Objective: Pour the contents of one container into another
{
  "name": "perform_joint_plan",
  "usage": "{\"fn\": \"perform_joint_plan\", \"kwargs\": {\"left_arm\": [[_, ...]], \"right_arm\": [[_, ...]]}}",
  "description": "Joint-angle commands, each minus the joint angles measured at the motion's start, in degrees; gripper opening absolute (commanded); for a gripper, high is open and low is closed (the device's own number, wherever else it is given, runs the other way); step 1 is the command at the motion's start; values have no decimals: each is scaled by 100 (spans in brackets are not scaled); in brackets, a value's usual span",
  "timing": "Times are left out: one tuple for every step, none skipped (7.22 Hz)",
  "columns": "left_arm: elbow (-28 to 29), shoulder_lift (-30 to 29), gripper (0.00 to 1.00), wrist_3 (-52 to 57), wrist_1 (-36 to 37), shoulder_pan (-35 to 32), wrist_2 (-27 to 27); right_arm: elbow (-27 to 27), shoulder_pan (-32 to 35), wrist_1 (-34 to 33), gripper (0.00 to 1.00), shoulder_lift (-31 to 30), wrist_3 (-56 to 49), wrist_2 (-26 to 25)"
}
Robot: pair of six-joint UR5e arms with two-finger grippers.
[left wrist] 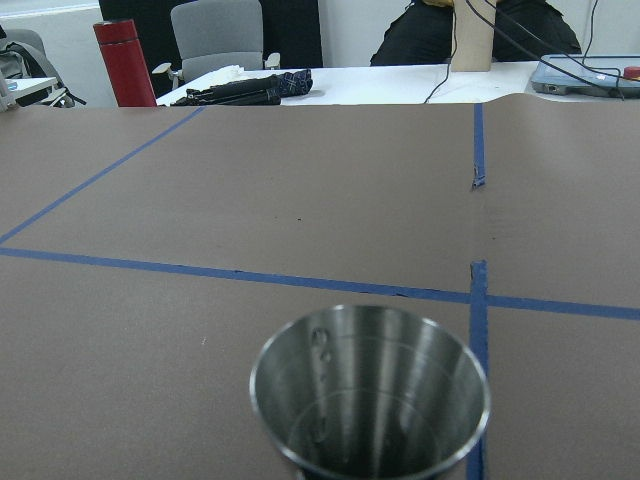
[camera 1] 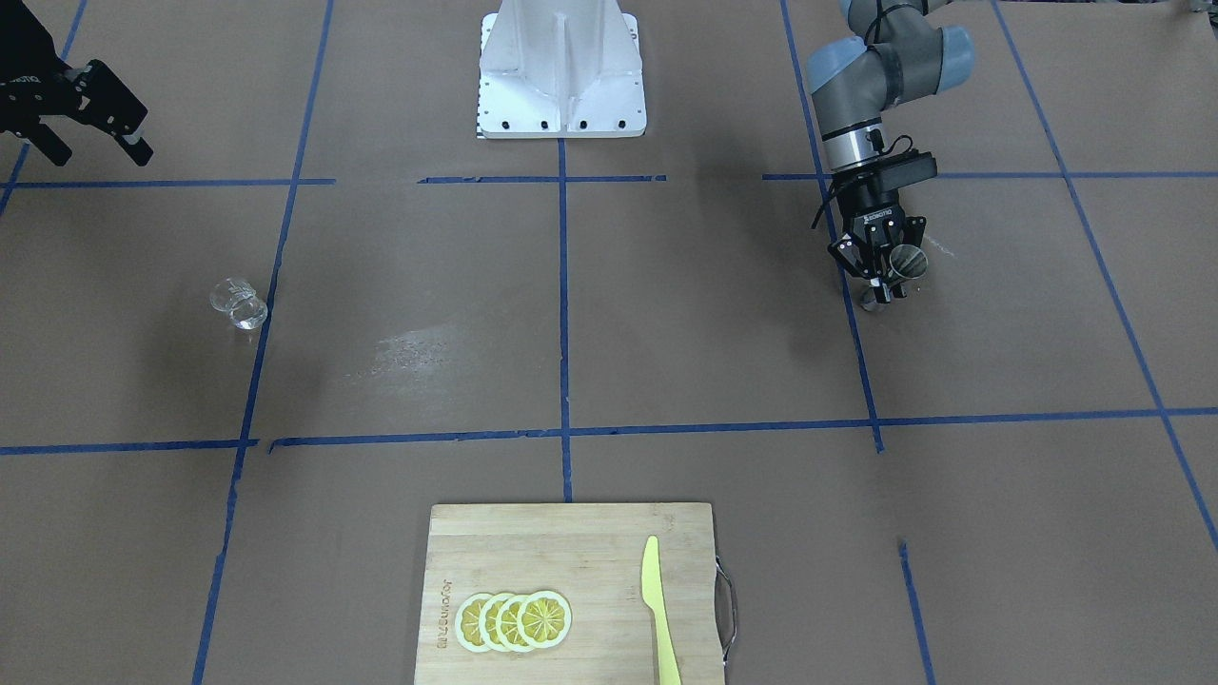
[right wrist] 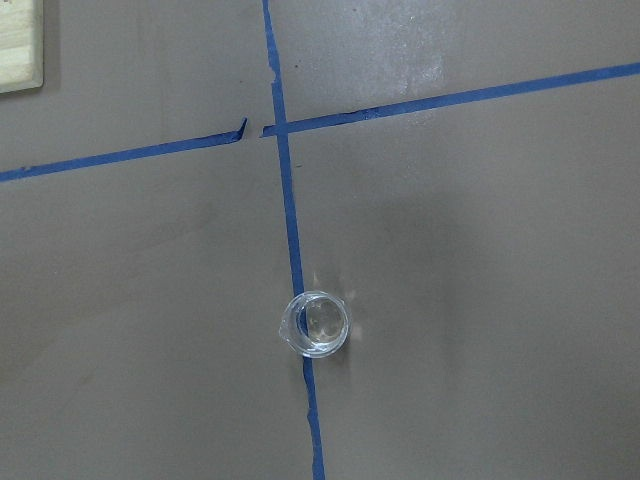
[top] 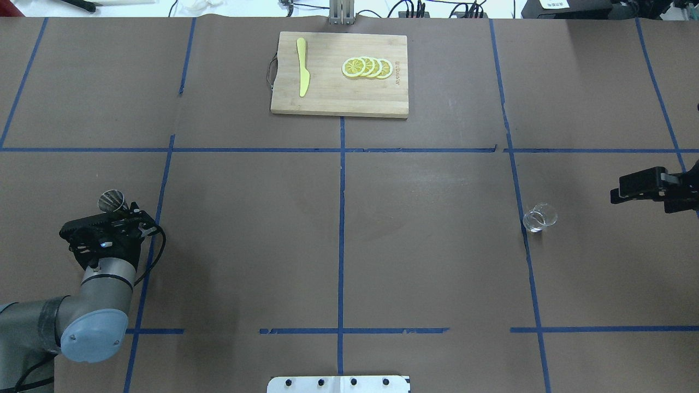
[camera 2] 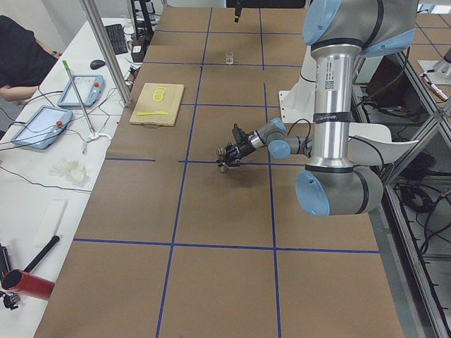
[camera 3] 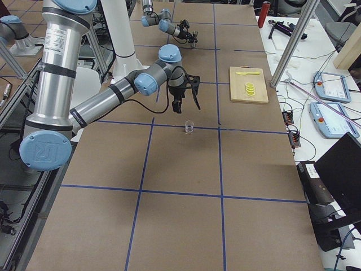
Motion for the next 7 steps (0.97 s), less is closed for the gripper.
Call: {"fn": "perform_joint_plan", "kwargs": {"left_arm": [[-344,20,0,-24,-3,-48,35],[-589,29,0,134,-20,-57,44],[-774,-67,0,431,-64,-66,61],[-776,-251,0,564,-282,-57,53],[-733,-513,0,1131,-589,-66,62],[-750,-586,0,1911,-1192,-75,53],[-724,-604,0,3068,-1990,-136,35]], "right_arm": [[-9,0,7,100,0,0,-9],[0,-26,7,100,0,0,-165],[0,-148,102,100,0,0,-419],[-52,-297,373,100,-9,-9,-796],[-149,-447,715,100,-26,0,-1087],[-219,-509,1075,100,-105,0,-1203],[-377,-675,1505,100,-123,0,-1543]]}}
